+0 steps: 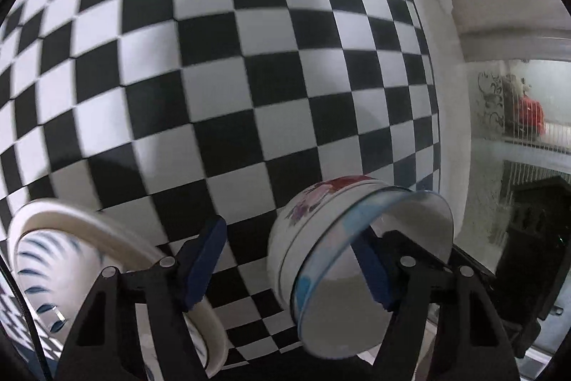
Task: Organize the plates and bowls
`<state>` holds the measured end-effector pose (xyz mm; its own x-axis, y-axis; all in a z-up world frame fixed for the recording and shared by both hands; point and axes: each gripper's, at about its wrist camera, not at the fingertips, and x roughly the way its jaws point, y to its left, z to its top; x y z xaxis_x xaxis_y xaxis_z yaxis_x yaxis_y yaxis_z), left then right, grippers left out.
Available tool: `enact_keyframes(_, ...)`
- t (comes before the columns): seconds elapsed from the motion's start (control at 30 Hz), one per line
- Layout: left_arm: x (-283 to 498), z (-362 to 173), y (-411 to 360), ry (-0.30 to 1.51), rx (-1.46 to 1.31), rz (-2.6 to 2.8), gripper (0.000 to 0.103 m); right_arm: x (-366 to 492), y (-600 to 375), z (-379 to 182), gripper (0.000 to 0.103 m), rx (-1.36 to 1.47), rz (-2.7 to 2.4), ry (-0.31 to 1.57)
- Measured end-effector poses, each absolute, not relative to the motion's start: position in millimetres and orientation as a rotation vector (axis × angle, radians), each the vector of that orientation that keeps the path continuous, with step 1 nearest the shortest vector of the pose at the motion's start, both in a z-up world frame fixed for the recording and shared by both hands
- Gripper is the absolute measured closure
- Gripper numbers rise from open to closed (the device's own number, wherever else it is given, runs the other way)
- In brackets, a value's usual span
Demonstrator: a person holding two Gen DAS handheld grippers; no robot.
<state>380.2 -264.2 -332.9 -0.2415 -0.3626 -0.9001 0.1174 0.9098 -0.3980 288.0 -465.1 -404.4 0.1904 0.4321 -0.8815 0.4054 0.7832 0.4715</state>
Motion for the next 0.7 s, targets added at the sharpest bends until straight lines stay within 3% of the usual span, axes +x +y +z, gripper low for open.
enact_keyframes(0.1,380.2,-348.0,-267.2,1.819,-0.216,-0.487,0.054,292.2,-461.3,-418.6,0.029,0.785,0.048,1.453)
enact_keyframes(0.2,377.6,-351.7,-267.7,1.841,-0.272,-0.526,0.059,294.1,-456.5,-430.7,0.047,0.825,0.073,1.482)
enact_keyframes(0.7,364.4,-332.5,-265.5,1.725,-0.165,-0.522,0.059,312.6,-430.6,-414.5,0.062,0.727,0.066,1.428)
